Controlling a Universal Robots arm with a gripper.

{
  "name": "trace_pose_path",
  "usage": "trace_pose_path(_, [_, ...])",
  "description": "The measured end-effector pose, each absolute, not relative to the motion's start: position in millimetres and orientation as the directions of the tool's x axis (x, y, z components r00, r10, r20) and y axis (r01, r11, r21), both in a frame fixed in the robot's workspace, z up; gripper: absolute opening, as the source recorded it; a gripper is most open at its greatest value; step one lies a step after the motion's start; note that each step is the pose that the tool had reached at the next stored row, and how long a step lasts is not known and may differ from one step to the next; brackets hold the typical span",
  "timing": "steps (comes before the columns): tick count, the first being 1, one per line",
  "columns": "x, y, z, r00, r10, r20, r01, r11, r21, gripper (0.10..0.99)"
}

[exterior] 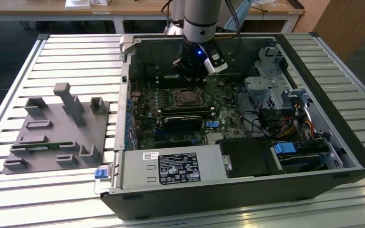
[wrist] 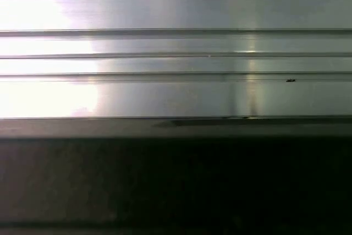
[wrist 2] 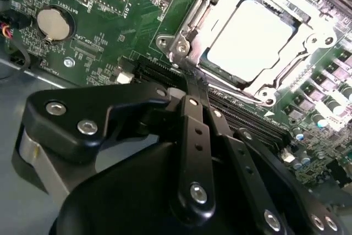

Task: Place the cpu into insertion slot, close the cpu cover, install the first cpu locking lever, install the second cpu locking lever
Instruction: 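Install the first cpu locking lever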

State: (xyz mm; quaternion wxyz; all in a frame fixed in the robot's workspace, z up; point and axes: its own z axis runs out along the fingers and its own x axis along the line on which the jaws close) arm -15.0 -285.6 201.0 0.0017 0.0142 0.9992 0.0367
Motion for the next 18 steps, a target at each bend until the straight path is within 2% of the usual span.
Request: trace_pose_path(18, [-14.9,-285.5,198.1,-1.0,0.028,-0.003,0.028,0.998,0.05,0.106])
